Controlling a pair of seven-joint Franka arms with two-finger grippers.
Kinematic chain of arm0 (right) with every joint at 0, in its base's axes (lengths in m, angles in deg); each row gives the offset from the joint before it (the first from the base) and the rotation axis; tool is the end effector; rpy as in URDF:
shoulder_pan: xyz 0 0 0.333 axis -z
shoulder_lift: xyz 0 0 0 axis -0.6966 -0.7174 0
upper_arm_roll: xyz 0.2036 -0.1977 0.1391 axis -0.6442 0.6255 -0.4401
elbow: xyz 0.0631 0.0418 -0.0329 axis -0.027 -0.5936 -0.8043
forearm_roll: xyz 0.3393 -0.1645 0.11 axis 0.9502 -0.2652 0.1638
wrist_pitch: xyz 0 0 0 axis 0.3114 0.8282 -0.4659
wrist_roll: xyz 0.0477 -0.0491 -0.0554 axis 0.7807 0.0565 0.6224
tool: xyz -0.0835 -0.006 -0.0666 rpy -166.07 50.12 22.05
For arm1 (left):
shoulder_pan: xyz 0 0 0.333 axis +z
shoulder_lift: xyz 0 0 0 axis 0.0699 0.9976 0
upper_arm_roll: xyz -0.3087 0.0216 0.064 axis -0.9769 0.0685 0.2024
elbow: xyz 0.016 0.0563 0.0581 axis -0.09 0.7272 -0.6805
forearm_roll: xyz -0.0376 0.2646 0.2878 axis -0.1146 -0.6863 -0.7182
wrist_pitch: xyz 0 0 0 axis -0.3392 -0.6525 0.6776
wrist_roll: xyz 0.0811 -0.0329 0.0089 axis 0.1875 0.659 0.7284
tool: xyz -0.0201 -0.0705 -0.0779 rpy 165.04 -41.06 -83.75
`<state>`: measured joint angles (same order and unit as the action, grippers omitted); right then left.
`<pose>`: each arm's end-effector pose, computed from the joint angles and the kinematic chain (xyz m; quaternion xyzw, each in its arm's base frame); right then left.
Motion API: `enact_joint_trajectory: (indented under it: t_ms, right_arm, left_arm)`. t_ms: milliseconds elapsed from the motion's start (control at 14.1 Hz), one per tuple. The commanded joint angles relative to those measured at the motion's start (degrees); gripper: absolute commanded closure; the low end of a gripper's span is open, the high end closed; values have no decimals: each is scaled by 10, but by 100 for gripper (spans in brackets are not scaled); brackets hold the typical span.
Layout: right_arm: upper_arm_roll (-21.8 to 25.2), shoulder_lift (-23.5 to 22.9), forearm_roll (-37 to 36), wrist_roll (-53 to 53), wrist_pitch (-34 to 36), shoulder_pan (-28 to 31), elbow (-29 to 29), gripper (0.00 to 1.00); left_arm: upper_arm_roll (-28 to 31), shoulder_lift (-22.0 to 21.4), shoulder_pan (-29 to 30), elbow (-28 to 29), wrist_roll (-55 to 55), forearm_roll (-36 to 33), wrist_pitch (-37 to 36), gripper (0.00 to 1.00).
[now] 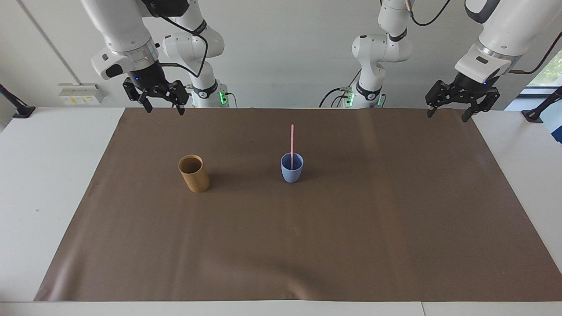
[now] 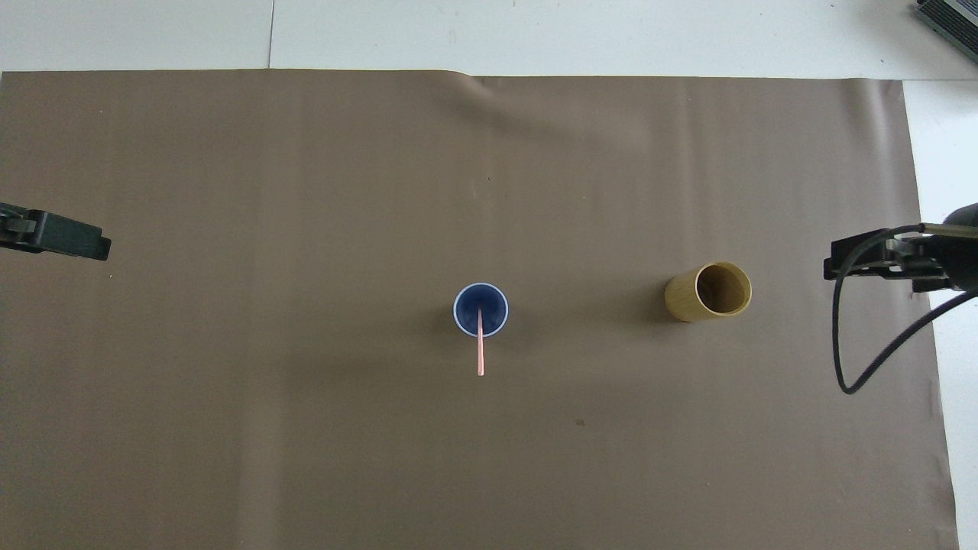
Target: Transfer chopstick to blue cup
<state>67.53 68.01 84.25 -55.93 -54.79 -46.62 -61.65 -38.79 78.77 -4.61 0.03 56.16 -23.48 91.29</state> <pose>0.5297 -0.0121 0.6335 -0.9965 0.0825 0.0052 0.0149 0.5505 -0.0363 0.6528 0.9941 -0.1075 0.0087 0.0139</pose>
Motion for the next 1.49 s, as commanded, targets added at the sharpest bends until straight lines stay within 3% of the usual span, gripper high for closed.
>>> enact_joint_trajectory:
  t_ms: [0,284,781,1421]
  right_arm:
    - [-4,9,-9,25,4,32,20,0]
    - [-4,5,-29,30,74,41,83,0]
    - [-15,13,-23,38,37,27,29,0]
    - [-20,12,-55,46,34,15,25,0]
  left_arm:
    - [-7,-15,9,17,-9,-5,-2,0]
    - [-7,-16,9,17,-9,-5,-2,0]
    - [-7,-15,9,17,-8,-5,-2,0]
    - [-7,-15,9,17,-6,-5,-2,0]
